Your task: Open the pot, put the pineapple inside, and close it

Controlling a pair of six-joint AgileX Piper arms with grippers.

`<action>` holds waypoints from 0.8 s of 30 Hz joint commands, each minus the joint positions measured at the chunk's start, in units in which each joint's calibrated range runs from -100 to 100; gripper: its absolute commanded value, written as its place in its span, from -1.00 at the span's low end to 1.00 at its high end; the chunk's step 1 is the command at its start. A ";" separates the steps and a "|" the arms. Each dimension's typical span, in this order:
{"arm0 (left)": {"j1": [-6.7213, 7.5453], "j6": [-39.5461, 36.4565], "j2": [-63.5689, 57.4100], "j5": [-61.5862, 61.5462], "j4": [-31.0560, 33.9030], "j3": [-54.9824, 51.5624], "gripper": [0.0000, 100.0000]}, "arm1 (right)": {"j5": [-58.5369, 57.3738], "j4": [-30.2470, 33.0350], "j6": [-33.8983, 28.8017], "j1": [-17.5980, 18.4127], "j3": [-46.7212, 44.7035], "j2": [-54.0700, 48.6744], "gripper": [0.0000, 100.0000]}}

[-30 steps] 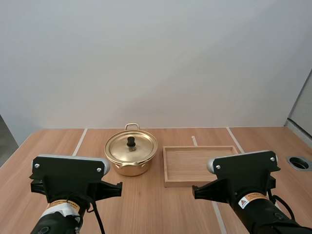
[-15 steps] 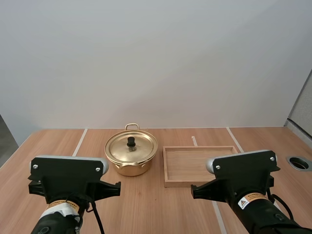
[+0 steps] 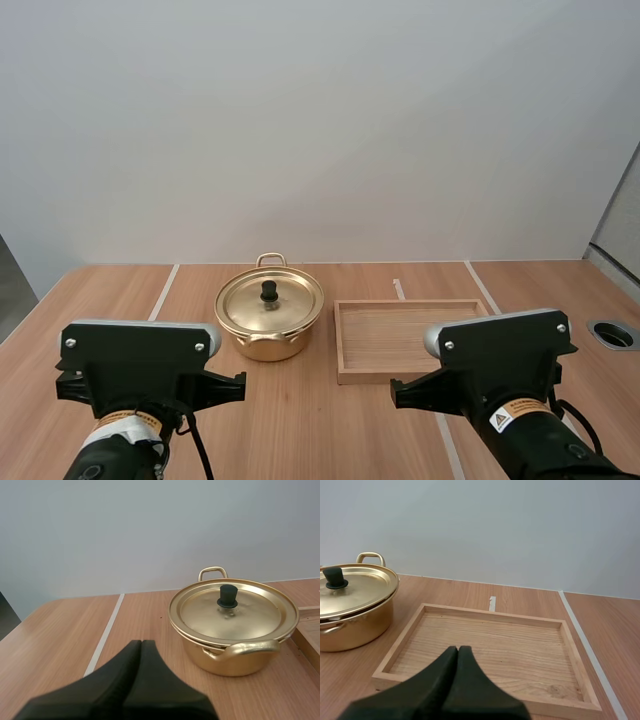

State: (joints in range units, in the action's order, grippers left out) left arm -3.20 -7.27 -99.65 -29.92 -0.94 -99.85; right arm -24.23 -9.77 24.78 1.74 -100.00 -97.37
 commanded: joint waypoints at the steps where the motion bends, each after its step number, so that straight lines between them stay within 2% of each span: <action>1: 0.02 -0.42 -0.35 0.51 -0.45 -0.15 -1.00 | 0.35 0.33 0.19 0.08 0.00 -0.39 -1.00; 14: 0.02 -0.42 -0.35 0.51 -0.45 -0.15 -1.00 | -1.59 0.73 0.19 0.08 0.00 -2.63 -1.00; 18: 0.02 -0.42 -0.35 0.51 -0.45 -0.15 -1.00 | -3.64 4.63 0.19 -0.07 0.00 -2.63 -1.00; 24: 0.02 -0.42 -0.35 0.51 -0.45 -0.15 -1.00 | -3.64 4.94 0.19 -0.14 0.00 -2.63 -1.00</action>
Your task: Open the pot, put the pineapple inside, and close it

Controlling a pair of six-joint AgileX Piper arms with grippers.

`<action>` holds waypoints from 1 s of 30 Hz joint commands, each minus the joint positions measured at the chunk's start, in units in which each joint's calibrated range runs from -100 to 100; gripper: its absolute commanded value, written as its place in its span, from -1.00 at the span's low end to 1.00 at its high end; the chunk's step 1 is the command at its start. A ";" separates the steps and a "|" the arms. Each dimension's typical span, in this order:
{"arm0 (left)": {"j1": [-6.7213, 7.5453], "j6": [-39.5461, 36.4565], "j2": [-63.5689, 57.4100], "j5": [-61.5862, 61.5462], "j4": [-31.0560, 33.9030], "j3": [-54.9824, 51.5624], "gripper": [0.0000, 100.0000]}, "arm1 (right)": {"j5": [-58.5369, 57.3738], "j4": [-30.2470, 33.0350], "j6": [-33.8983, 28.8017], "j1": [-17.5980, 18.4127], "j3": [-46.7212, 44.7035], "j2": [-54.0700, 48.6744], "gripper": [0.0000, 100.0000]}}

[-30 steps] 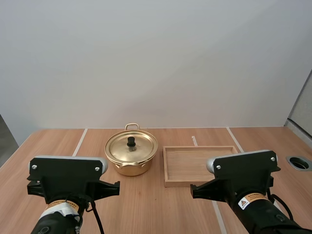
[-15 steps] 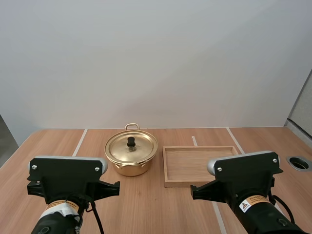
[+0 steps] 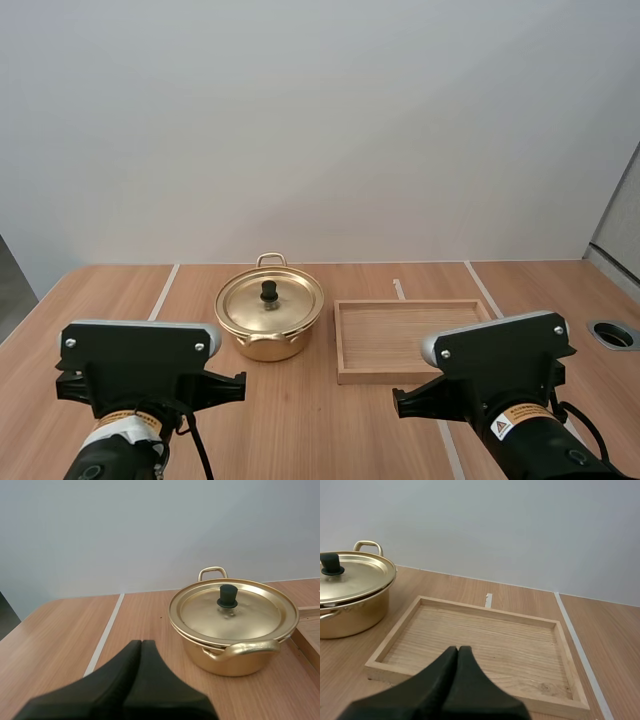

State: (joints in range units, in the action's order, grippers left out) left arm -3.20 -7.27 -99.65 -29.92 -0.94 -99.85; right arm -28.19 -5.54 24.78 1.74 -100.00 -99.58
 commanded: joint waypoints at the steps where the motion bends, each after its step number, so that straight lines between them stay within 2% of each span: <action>1: 0.02 -0.42 -0.35 0.51 -0.45 -0.15 -1.00 | 0.32 1.00 0.19 -0.14 0.00 -0.42 -1.00; 26: 0.03 -0.42 -0.35 0.67 -0.45 -0.15 -1.00 | -0.15 0.73 0.19 0.69 0.00 -0.42 -1.00; 30: 0.03 -0.42 -0.35 0.67 -0.45 -0.15 -1.00 | -1.53 0.73 -3.96 0.78 0.00 -0.42 -1.00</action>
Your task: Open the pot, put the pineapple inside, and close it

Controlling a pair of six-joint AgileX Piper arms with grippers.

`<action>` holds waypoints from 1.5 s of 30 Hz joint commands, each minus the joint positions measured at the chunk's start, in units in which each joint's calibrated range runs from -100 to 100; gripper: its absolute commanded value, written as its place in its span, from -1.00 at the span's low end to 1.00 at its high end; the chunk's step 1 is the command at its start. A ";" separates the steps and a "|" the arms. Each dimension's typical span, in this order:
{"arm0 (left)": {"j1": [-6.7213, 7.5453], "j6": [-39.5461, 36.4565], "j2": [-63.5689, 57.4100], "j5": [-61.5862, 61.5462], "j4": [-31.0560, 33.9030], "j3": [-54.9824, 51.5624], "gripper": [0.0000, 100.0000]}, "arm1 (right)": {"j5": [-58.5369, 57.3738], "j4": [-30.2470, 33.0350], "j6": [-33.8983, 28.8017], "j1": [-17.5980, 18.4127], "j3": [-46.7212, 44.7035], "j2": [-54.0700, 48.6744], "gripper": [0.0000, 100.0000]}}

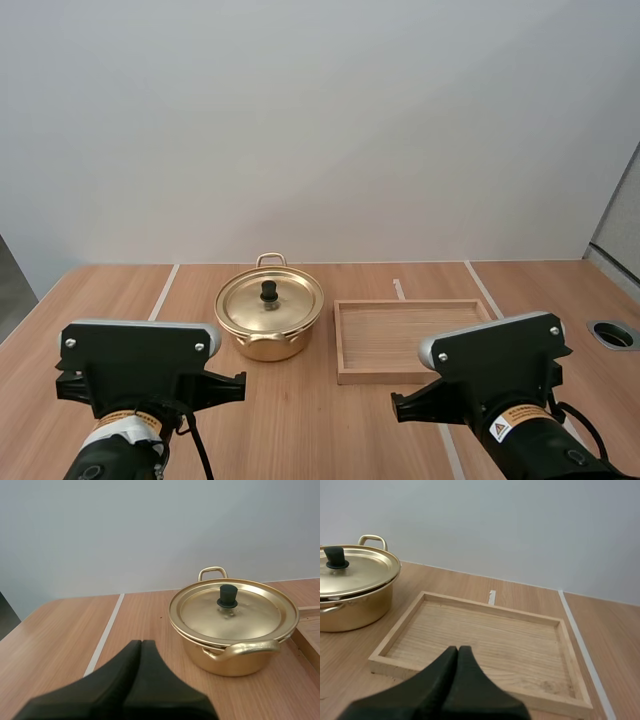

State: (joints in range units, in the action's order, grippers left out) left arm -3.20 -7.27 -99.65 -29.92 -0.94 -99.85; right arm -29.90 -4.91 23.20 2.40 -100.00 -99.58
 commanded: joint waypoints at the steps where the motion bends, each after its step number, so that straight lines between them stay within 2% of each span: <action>1: 0.03 -0.42 -0.35 0.67 -0.45 -0.15 -1.00 | 0.18 0.11 -3.02 0.12 0.00 -0.42 -1.00; 7: 0.03 -0.42 -0.35 0.67 -0.45 -0.15 -1.00 | -1.07 0.53 -11.13 0.12 0.00 -0.42 -1.00; 45: 0.03 -0.42 -0.35 0.67 -0.45 -0.15 -1.00 | -1.21 0.64 -11.13 0.12 0.00 -0.42 -1.00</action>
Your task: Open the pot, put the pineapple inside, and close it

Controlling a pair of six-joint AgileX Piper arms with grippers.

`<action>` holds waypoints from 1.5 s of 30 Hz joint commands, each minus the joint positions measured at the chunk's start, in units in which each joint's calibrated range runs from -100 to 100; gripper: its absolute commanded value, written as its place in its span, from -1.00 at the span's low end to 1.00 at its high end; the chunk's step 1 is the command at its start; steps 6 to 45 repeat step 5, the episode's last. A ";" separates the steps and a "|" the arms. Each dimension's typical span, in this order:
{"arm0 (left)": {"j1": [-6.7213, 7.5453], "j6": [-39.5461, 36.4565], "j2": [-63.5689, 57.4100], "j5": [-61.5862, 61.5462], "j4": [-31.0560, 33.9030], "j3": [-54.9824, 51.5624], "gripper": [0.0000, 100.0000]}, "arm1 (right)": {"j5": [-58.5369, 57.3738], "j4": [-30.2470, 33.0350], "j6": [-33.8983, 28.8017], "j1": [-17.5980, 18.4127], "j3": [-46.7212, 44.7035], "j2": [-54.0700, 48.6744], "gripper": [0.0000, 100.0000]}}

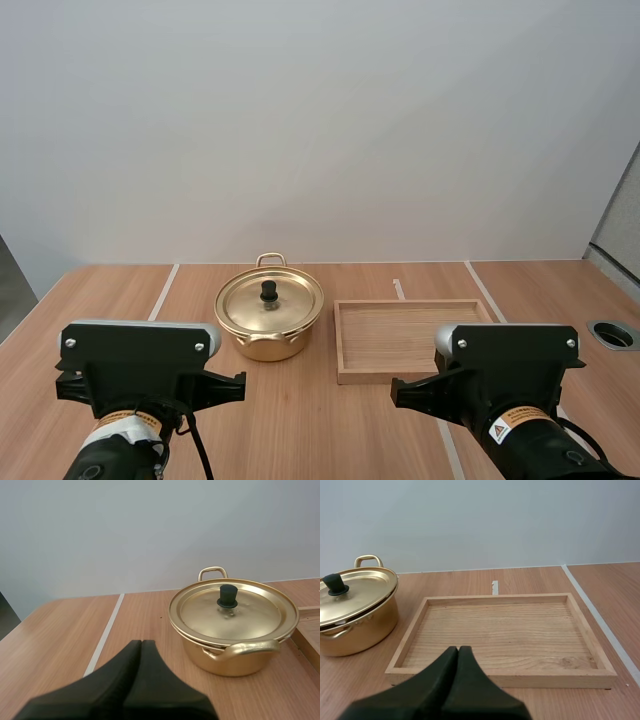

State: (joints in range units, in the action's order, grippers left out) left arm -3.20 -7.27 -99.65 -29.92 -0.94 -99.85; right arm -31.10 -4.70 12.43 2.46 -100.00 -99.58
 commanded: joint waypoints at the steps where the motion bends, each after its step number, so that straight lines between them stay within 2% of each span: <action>1: 0.03 -0.42 -0.35 0.67 -0.45 -0.15 -1.00 | -0.01 0.43 -0.36 0.05 0.00 -0.42 -1.00; 45: 0.03 -0.42 -0.35 0.67 -0.45 -0.15 -1.00 | -0.01 0.43 -0.36 0.05 0.00 -0.42 -1.00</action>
